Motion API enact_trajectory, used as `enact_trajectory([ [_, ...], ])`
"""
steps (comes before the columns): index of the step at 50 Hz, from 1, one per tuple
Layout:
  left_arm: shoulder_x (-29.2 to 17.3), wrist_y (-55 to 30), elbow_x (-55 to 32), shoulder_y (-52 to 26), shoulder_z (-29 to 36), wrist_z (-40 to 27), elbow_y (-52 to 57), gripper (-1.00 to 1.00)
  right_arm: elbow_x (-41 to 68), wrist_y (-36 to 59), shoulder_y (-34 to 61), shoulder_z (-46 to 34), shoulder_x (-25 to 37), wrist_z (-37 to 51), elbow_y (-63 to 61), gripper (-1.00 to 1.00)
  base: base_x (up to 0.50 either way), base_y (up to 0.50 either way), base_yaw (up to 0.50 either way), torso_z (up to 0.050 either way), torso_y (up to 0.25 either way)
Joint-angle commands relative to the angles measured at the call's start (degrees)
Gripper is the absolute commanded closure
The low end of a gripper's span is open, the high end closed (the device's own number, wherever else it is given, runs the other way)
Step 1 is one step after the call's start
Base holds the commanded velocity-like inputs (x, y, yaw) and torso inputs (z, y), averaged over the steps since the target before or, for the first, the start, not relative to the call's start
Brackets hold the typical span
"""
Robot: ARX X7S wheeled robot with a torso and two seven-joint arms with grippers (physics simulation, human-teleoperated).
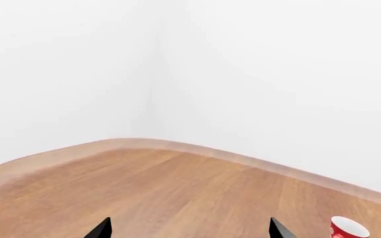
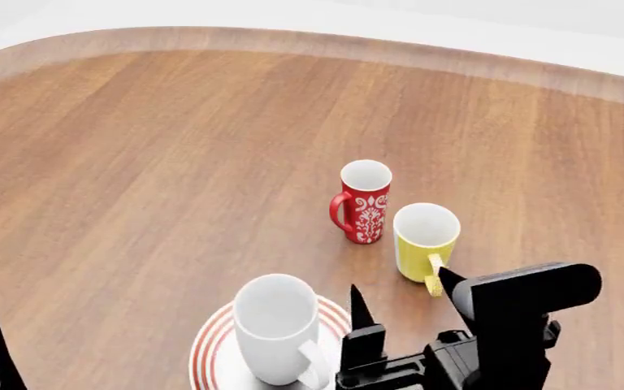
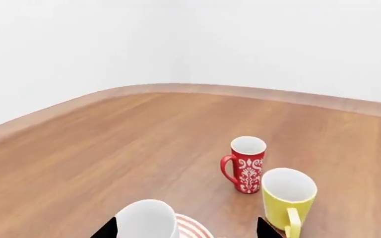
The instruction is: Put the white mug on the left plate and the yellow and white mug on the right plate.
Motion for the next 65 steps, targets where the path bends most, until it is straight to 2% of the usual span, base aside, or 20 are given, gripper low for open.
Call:
enact_trajectory([
  [1,1.23,2.39,0.13,-0.58,-2.45,2.08,-3.10,-1.00,-6.66,1.06,9.44,0.33,-6.99,3.97,8.82,-1.00,0.00,0.00,0.00,0.000,0.000],
  [8,0.67,1.98,-0.64,-1.05,-2.70,2.32,-3.23,-1.00,-8.57,6.10,16.44,-2.40,-9.21,5.67,18.58,-1.00,0.00,0.00,0.00,0.000,0.000],
  [17,0.48,1.13,-0.99,-1.74,-2.57,1.79,-2.94,-1.00,-9.41,4.02,20.85,-2.47,-11.25,2.10,31.36,-1.00,0.00,0.00,0.00,0.000,0.000],
  [25,0.59,0.86,-0.60,-0.92,-2.01,1.02,-1.59,-1.00,-10.88,1.42,22.17,-2.08,-12.15,2.04,37.28,-1.00,0.00,0.00,0.00,0.000,0.000],
  [47,0.43,0.97,-0.64,-1.31,-1.54,0.78,-1.89,-1.00,-12.46,-1.15,22.26,-2.44,-12.21,2.25,40.52,-1.00,0.00,0.00,0.00,0.000,0.000],
  [50,-0.01,0.78,-1.10,-1.50,-1.98,0.81,-1.62,-1.00,-14.97,-3.92,29.81,-4.07,-14.49,-1.16,52.19,-1.00,0.00,0.00,0.00,0.000,0.000],
  [53,0.14,1.74,-1.02,-0.61,-2.15,1.04,-1.87,-1.00,-18.66,-11.77,39.23,-5.76,-18.31,-6.36,72.33,-1.00,0.00,0.00,0.00,0.000,0.000],
  [55,0.02,1.61,-1.27,-0.52,-2.28,0.96,-1.65,-1.00,-20.28,-21.07,47.42,-5.54,-21.83,-11.41,89.51,-1.00,0.00,0.00,0.00,0.000,0.000],
  [56,-0.20,1.90,-1.14,-0.34,-2.44,1.05,-1.26,-1.00,-21.33,-19.71,47.96,-4.87,-21.97,-11.05,93.41,-1.00,0.00,0.00,0.00,0.000,0.000],
  [65,0.10,2.08,-1.33,-0.94,-2.80,0.39,-1.51,-1.00,-33.51,-15.23,49.78,6.39,-22.51,-11.80,93.44,-1.00,0.00,0.00,0.00,0.000,0.000],
])
